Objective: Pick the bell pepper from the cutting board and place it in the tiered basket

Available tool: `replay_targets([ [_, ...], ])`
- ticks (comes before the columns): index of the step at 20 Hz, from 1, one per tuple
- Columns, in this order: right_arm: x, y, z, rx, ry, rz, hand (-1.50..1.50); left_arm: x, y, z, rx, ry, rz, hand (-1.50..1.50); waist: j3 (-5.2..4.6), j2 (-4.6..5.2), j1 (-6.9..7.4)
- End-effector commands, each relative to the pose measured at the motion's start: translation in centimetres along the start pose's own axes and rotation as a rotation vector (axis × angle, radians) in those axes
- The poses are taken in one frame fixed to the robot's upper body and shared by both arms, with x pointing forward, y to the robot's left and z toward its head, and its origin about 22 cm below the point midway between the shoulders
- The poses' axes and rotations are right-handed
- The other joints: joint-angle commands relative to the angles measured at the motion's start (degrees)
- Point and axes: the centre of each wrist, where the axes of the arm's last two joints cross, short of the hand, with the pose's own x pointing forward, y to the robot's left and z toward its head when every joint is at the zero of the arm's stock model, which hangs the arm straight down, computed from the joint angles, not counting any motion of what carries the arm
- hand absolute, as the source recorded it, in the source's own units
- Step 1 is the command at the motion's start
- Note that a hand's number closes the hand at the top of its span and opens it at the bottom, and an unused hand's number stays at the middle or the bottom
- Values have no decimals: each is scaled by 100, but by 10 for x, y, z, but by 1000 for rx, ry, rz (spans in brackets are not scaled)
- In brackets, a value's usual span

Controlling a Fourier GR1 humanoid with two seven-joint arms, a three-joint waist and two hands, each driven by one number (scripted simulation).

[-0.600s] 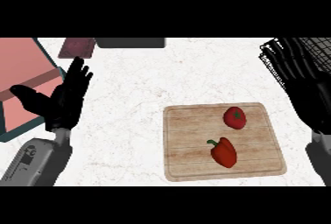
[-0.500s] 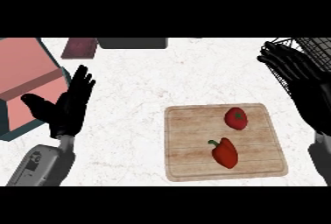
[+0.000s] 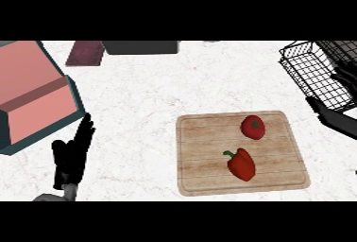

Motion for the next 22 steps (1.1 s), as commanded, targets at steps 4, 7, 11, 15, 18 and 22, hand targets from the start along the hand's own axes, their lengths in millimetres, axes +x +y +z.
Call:
replay_targets([
  [4, 16, -10, 60, -31, -41, -62, -150, -11, -13, 9, -26, 30, -23, 0, 5, -16, 87],
  [7, 37, -14, 79, 111, 61, 89, -150, -26, 0, 18, -5, 27, -33, 0, -5, -37, 19],
  [11, 44, -15, 82, 387, 235, 334, -150, -21, -12, 16, -1, 20, -28, 0, -23, -26, 34],
  [15, 83, -10, 82, 482, 234, 602, -150, -23, -7, 19, 1, 15, -38, 0, -32, -29, 72],
  [18, 99, 3, 92, 491, 262, 753, -150, -19, -4, 22, -14, 30, -28, 0, -25, -28, 143],
  [22, 121, 23, 103, 420, 277, 867, -150, -20, -13, 17, -31, 1, -29, 0, -11, -3, 167],
])
